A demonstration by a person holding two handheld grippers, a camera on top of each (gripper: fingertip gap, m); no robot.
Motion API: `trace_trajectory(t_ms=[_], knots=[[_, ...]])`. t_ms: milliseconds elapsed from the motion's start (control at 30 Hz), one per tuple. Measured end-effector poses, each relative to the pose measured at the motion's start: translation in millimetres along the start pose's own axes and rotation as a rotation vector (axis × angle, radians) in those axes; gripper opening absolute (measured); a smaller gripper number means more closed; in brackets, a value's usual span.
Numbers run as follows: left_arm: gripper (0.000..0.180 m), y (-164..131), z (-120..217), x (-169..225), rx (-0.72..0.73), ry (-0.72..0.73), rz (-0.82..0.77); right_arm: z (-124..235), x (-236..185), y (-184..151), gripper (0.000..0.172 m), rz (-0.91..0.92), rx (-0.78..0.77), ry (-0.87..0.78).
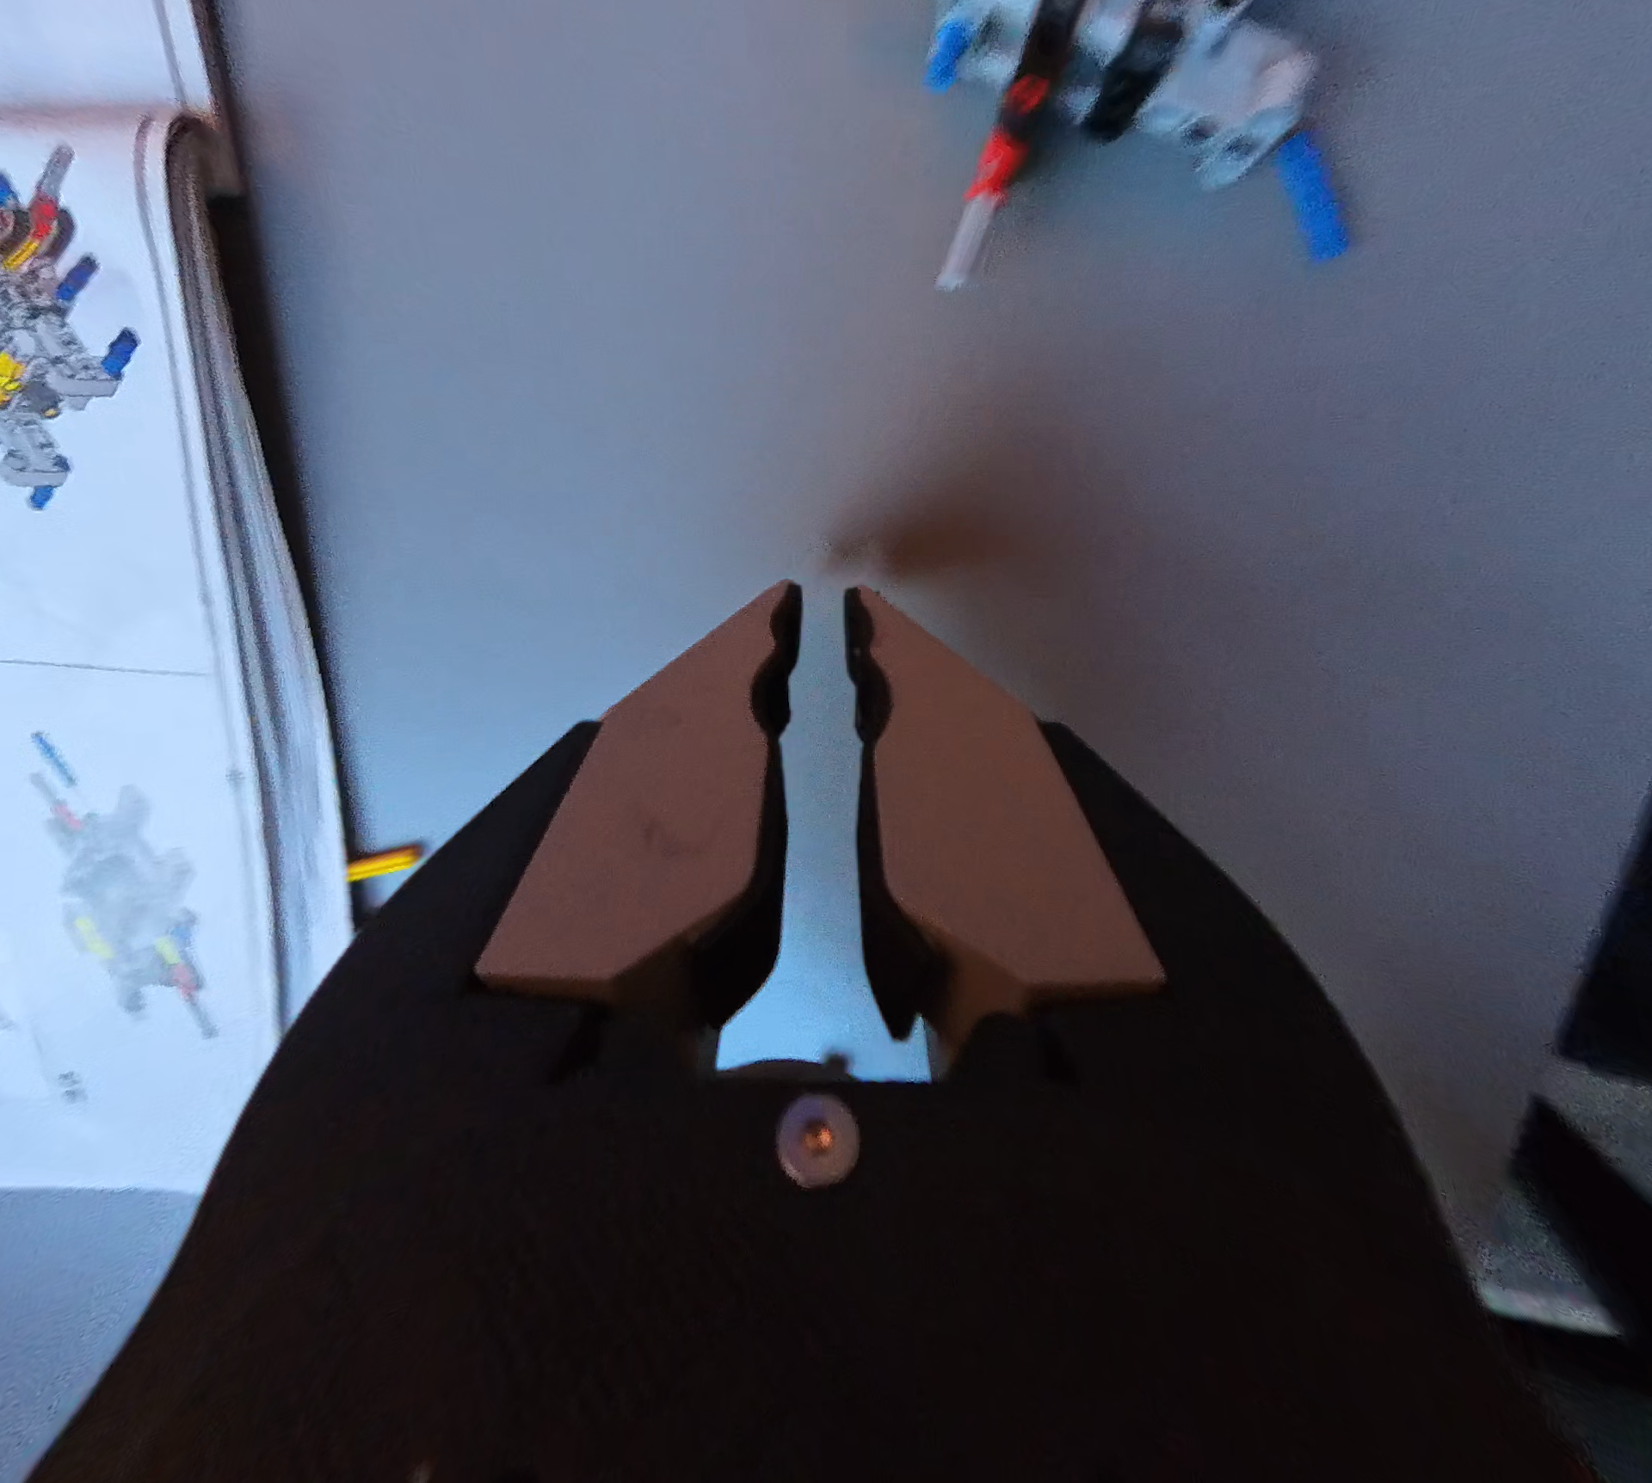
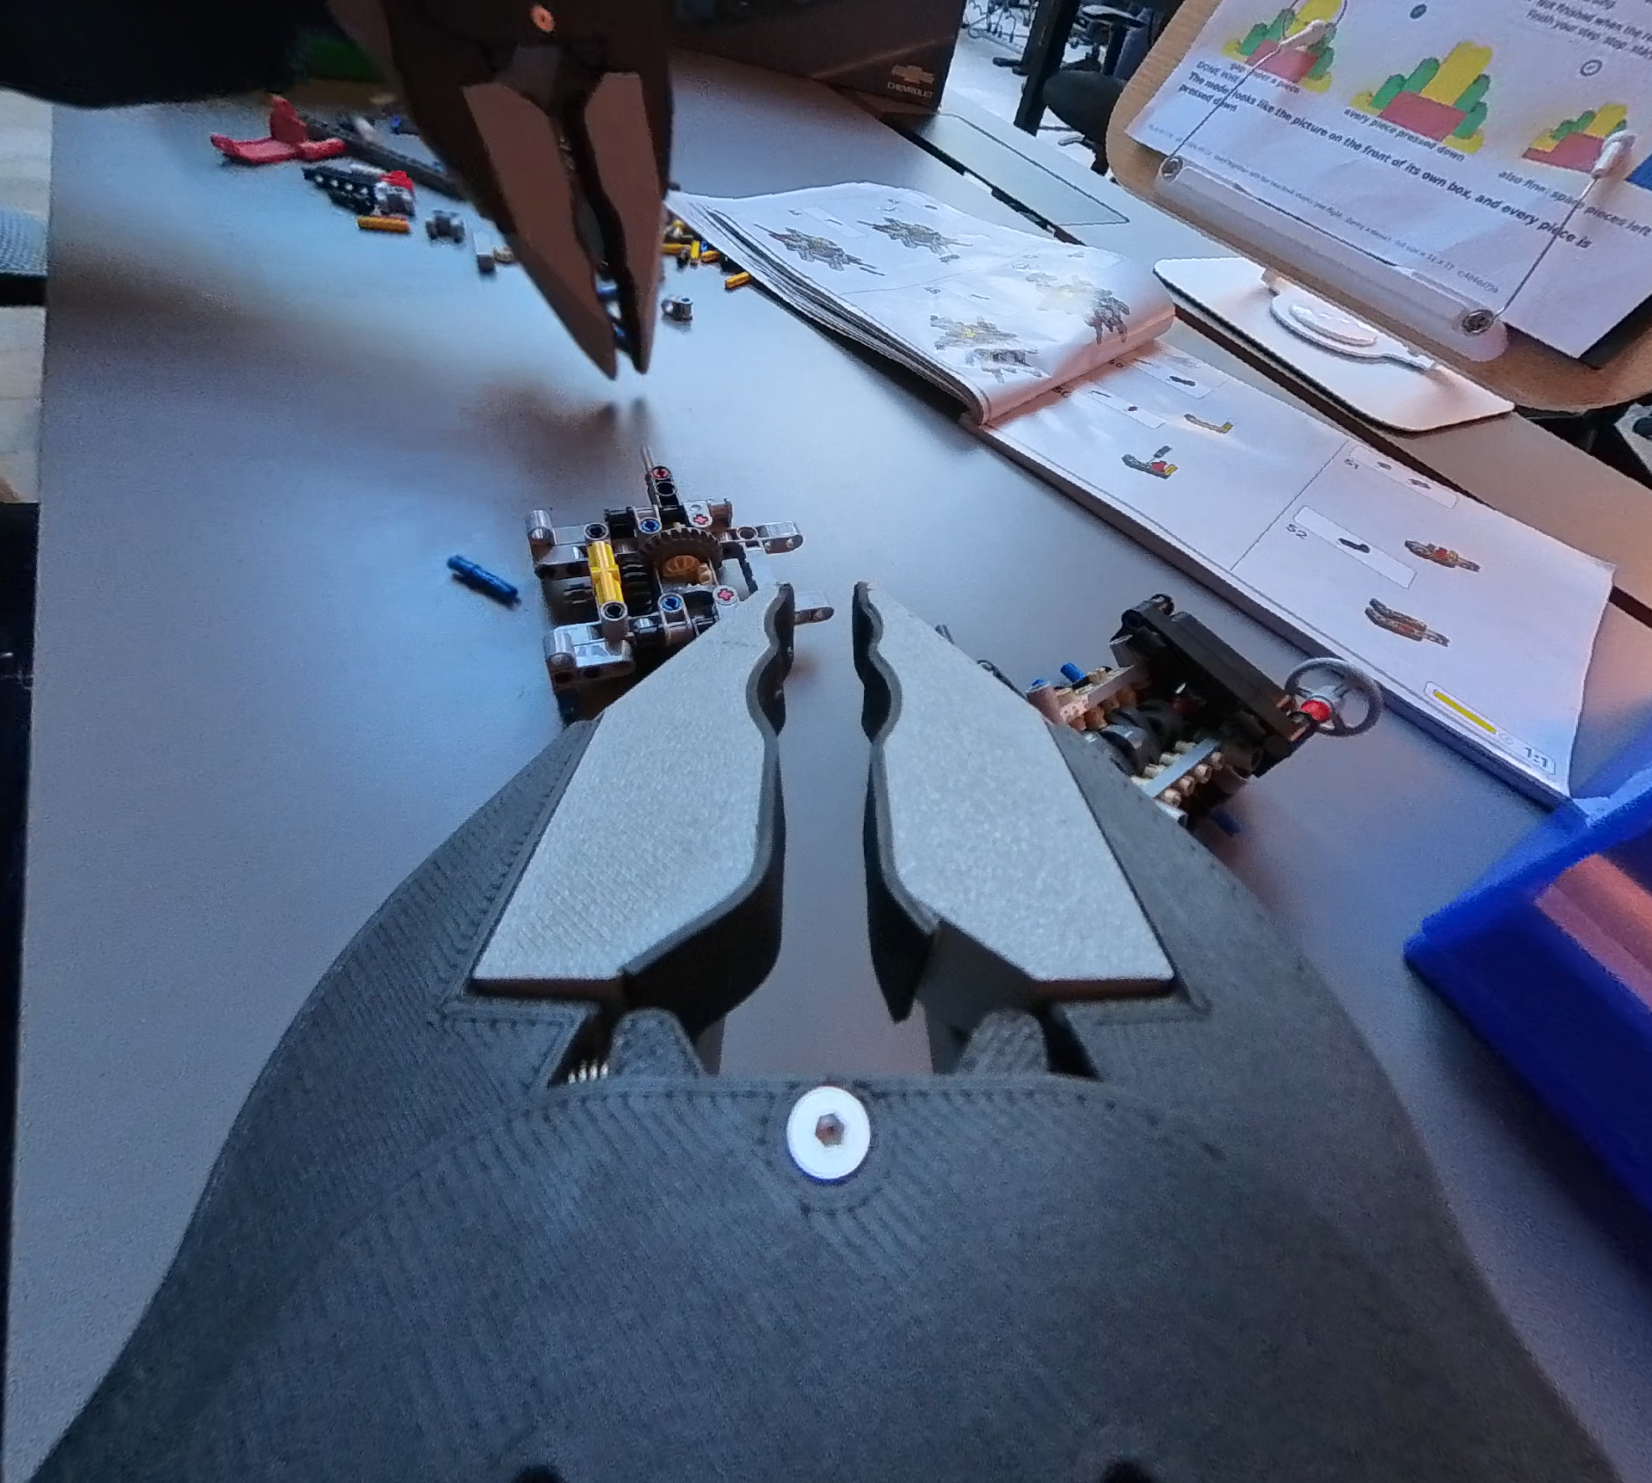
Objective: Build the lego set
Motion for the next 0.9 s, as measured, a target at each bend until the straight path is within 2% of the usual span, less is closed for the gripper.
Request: trace_trajectory(t_ms=[133, 300, 433, 600, 700, 900], knots=[[0.017, 20.8, 13.1, 47.5, 0.125, -0.045, 0.023, 2.0, -6.7, 0.4, 0.009, 0.009, -0.003, -0.003], [0.027, 49.1, 8.1, 96.9, 0.266, -0.198, 0.173, -3.5, -28.8, 1.5, 0.008, 0.067, -0.037, -0.003], [0.028, 54.7, -17.2, 107.3, 0.216, -0.188, 0.204, -6.5, -38.8, 2.5, 0.008, 0.102, -0.054, -0.028], [0.023, 68.0, -23.2, 106.2, 0.231, -0.194, 0.268, -4.4, -36.8, 3.3, 0.008, 0.075, -0.042, -0.04], [0.003, 67.4, -27.0, 102.9, 0.245, -0.129, 0.268, -3.6, -36.0, 3.9, 0.008, 0.071, -0.035, -0.045], [0.003, 55.0, -22.5, 98.0, 0.268, -0.08, 0.227, -9.4, -51.2, 12.2, 0.007, 0.023, -0.005, -0.031]])
Point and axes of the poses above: each gripper's, where its closed fingertips meet, z back along the fingers, y out of its top, x = y × z across the jaws, the point moved 4 cm from there along z, back along the fingers, and after that the axes turned 4 degrees about y, right-handed, at the moved point
